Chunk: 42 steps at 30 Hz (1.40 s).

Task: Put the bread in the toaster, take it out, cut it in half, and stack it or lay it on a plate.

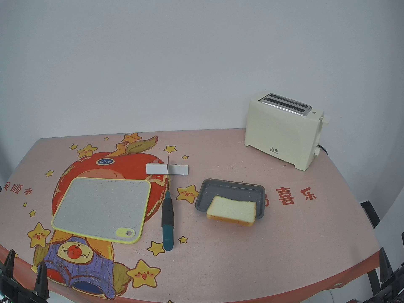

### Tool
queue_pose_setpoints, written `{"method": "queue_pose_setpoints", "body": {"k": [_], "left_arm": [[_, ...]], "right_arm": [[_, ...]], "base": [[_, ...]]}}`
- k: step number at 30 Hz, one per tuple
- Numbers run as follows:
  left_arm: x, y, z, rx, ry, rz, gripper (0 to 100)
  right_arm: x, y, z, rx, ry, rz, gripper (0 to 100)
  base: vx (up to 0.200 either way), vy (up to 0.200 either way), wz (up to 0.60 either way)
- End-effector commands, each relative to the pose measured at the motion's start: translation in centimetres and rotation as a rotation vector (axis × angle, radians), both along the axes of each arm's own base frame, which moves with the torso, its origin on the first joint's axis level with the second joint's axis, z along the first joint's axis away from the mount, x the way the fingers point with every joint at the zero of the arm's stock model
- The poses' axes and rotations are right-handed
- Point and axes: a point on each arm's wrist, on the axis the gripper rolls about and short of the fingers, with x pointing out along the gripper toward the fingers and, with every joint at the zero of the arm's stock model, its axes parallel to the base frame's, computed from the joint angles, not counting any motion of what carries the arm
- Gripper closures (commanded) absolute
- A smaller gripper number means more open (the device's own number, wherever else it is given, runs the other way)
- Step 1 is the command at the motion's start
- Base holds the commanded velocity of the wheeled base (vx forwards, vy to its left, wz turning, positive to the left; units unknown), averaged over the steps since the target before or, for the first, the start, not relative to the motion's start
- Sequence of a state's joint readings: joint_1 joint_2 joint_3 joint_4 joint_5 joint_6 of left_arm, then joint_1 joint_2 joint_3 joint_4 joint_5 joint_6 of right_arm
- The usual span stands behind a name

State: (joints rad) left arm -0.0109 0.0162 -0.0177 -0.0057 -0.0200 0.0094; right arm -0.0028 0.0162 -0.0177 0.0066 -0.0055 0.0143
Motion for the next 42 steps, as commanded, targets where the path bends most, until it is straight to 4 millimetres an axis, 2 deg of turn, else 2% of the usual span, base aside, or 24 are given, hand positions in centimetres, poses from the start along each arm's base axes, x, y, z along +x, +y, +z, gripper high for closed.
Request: {"method": "queue_pose_setpoints", "body": {"k": [1, 8, 9, 10, 12, 18, 26, 32, 34, 42], "left_arm": [[0.0, 0.0, -0.5, 0.0, 0.001, 0.0, 0], [0.0, 0.0, -0.5, 0.0, 0.001, 0.0, 0], [0.0, 0.0, -0.5, 0.0, 0.001, 0.0, 0], [0.0, 0.0, -0.5, 0.0, 0.001, 0.0, 0], [0.0, 0.0, -0.5, 0.0, 0.001, 0.0, 0], [0.0, 0.0, -0.5, 0.0, 0.001, 0.0, 0], [0.0, 0.0, -0.5, 0.0, 0.001, 0.0, 0], [0.0, 0.0, -0.5, 0.0, 0.001, 0.0, 0], [0.0, 0.0, -0.5, 0.0, 0.001, 0.0, 0], [0.0, 0.0, -0.5, 0.0, 0.001, 0.0, 0]], "right_arm": [[0.1, 0.0, -0.5, 0.001, 0.009, 0.001, 0], [0.0, 0.0, -0.3, 0.004, 0.001, -0.001, 0], [-0.2, 0.0, 0.7, 0.027, -0.041, 0.001, 0], [-0.8, 0.0, 3.9, 0.079, -0.145, 0.004, 0], [-0.3, 0.0, 4.8, 0.09, -0.104, 0.008, 0], [0.1, 0.0, 2.8, 0.063, 0.002, 0.095, 0], [0.3, 0.1, 3.5, 0.09, 0.014, 0.136, 0], [1.4, 0.4, 4.9, 0.3, 0.124, 0.262, 0], [2.0, 0.5, 5.6, 0.426, 0.186, 0.312, 0], [3.2, 1.2, 5.8, 0.817, 0.456, 0.511, 0]], "base": [[0.0, 0.0, 0.0], [0.0, 0.0, 0.0], [0.0, 0.0, 0.0], [0.0, 0.0, 0.0], [0.0, 0.0, 0.0], [0.0, 0.0, 0.0], [0.0, 0.0, 0.0], [0.0, 0.0, 0.0], [0.0, 0.0, 0.0], [0.0, 0.0, 0.0]]}}
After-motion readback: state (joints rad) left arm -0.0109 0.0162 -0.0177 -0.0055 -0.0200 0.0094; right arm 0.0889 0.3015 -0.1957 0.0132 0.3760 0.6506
